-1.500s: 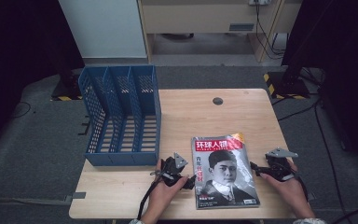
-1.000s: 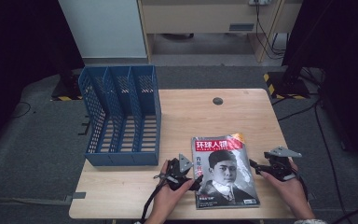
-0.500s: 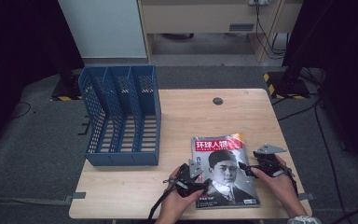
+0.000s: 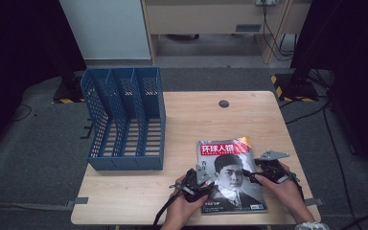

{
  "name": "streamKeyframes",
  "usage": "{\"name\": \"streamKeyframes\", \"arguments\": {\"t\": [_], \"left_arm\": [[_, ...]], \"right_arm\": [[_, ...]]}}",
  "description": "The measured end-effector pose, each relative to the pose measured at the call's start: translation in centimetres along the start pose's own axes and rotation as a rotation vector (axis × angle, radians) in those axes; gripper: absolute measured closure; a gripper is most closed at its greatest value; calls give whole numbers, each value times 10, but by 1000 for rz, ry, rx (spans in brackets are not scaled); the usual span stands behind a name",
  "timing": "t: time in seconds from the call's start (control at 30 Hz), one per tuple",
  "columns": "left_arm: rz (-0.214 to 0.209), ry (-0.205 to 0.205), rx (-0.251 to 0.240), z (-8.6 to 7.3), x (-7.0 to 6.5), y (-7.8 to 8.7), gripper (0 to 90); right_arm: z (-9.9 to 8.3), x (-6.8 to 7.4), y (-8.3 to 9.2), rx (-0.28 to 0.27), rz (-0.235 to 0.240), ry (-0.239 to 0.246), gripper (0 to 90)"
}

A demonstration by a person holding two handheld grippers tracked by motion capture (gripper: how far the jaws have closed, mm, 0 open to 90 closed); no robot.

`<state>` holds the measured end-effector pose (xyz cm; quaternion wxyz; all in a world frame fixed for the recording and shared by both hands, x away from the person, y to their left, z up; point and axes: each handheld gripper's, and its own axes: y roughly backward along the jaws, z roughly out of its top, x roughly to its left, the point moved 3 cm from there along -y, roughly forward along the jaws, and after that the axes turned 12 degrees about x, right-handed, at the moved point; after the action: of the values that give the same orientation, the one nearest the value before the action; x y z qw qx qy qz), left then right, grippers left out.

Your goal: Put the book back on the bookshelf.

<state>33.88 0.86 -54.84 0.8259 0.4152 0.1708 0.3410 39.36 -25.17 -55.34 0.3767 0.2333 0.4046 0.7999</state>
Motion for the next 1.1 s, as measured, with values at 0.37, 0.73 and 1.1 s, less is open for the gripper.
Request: {"name": "streamKeyframes", "arguments": {"t": [0.37, 0.73, 1.1], "left_arm": [[-15, 81, 23, -2, 8, -2, 346], [-46, 44, 23, 1, 14, -5, 340], [-44, 44, 18, 1, 14, -6, 338]], "right_arm": [[-1, 0, 0, 7, -7, 3, 225], [-1, 2, 6, -17, 0, -8, 278], [7, 12, 22, -102, 39, 10, 404]]}}
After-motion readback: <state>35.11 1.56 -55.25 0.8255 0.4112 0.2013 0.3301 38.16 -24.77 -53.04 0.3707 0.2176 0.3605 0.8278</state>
